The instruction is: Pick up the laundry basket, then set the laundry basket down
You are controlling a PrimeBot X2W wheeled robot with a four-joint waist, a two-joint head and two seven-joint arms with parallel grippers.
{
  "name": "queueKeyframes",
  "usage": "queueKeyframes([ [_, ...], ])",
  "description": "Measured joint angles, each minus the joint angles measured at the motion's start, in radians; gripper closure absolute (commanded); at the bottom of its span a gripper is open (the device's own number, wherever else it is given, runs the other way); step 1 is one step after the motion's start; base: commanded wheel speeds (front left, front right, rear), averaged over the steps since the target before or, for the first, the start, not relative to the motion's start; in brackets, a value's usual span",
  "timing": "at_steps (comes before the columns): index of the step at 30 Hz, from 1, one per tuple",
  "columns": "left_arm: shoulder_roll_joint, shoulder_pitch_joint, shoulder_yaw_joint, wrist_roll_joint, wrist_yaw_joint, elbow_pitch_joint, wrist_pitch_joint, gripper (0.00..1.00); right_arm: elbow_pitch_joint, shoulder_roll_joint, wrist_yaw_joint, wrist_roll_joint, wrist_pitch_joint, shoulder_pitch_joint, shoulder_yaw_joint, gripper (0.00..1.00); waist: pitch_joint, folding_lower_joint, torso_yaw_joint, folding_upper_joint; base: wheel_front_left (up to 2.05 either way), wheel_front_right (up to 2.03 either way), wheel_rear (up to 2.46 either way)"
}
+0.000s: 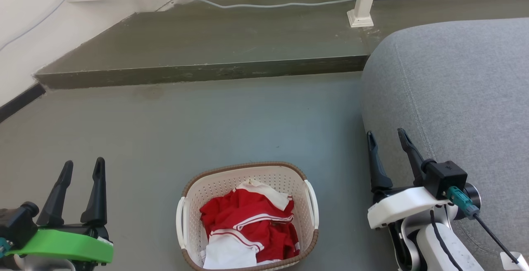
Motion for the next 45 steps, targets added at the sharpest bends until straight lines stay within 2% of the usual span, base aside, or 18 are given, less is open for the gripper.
queueKeyframes([
  [14, 0.001, 0.016, -0.016, 0.001, 0.000, -0.022, 0.000, 0.00, -0.022, 0.001, 0.000, 0.000, 0.000, 0.020, -0.001, 0.00, 0.010, 0.0000, -0.002, 0.0000, 0.00, 0.00, 0.00],
  [15, 0.002, 0.017, -0.023, 0.000, 0.000, -0.023, 0.000, 1.00, -0.023, 0.001, 0.000, 0.000, 0.000, 0.020, -0.002, 1.00, 0.011, 0.0000, -0.002, 0.0000, 0.00, 0.00, 0.00],
  [20, -0.042, 0.021, -0.044, 0.000, 0.001, 0.028, 0.005, 1.00, 0.021, 0.001, 0.000, 0.002, 0.001, 0.046, 0.005, 1.00, 0.011, 0.0000, -0.002, 0.0000, 0.00, 0.00, 0.00],
  [26, -0.048, 0.027, -0.046, -0.044, 0.001, 0.028, 0.014, 1.00, -0.003, 0.001, 0.009, 0.042, 0.001, 0.078, 0.010, 1.00, 0.009, 0.0000, -0.001, 0.0000, 0.00, 0.00, 0.00],
  [45, -0.083, 0.026, -0.013, -0.243, 0.002, 0.053, 0.076, 1.00, -0.032, -0.003, 0.035, 0.357, 0.037, 0.095, -0.058, 1.00, -0.006, 0.0001, 0.013, 0.0000, 0.00, 0.00, 0.00],
])
